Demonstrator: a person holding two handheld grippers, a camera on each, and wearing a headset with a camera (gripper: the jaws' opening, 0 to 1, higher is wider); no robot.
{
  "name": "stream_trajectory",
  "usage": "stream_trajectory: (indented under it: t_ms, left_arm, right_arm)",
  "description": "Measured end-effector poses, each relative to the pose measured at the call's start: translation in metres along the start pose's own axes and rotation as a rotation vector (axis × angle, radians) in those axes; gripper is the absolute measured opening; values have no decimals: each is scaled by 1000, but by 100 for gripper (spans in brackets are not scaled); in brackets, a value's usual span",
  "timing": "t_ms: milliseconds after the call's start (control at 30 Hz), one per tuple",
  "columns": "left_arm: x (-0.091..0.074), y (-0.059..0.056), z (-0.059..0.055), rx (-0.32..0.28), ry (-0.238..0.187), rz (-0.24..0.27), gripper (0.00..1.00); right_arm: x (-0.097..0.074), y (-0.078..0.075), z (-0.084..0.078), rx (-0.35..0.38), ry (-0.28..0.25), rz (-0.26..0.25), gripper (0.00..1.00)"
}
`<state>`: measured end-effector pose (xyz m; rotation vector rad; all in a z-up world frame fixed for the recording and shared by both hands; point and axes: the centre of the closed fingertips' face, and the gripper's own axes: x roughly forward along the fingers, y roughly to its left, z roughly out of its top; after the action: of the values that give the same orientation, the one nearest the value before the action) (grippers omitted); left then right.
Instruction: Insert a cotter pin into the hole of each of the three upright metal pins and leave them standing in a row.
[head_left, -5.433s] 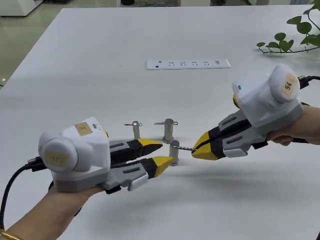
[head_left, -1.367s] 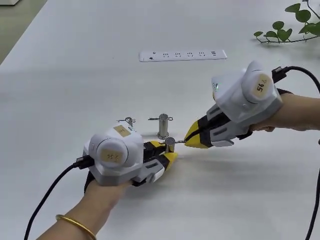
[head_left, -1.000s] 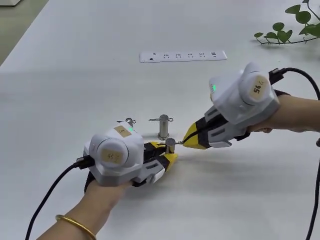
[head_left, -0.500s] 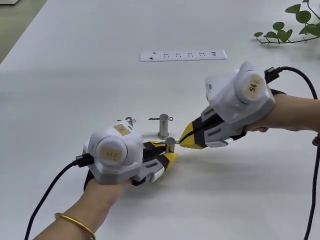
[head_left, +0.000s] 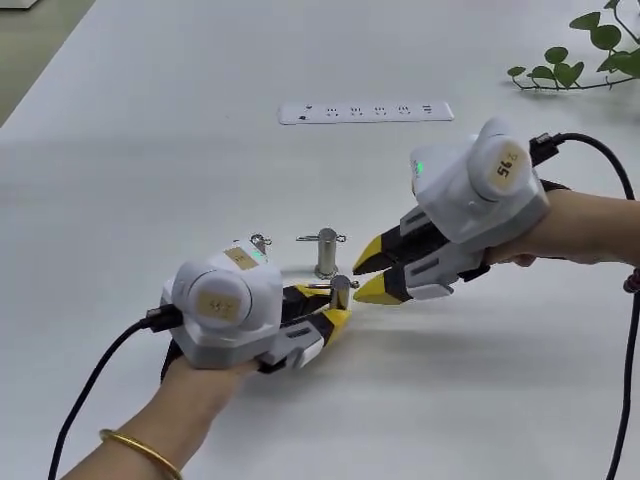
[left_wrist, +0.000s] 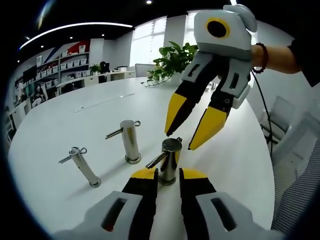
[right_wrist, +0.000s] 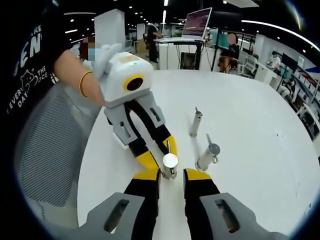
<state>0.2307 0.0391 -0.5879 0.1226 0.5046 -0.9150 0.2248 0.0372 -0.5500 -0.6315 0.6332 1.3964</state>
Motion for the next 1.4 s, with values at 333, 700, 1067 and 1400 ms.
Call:
stream_trajectory:
  t_ms: [333, 700, 1067, 1400]
  left_arm:
    - [-16, 5, -10, -26, 24, 6, 30]
    - [-30, 5, 2, -53, -17, 13, 37]
    - [-46, 9, 15, -71, -59, 40, 45]
    - [-69, 12, 21, -57, -67, 98, 55]
  right_arm:
    - [9, -2, 4, 53, -6, 0, 18]
    - [22, -3, 3, 52, 7, 7, 16]
    - [23, -2, 2, 60, 16, 14, 9]
    - [23, 2, 5, 38, 13, 10, 8]
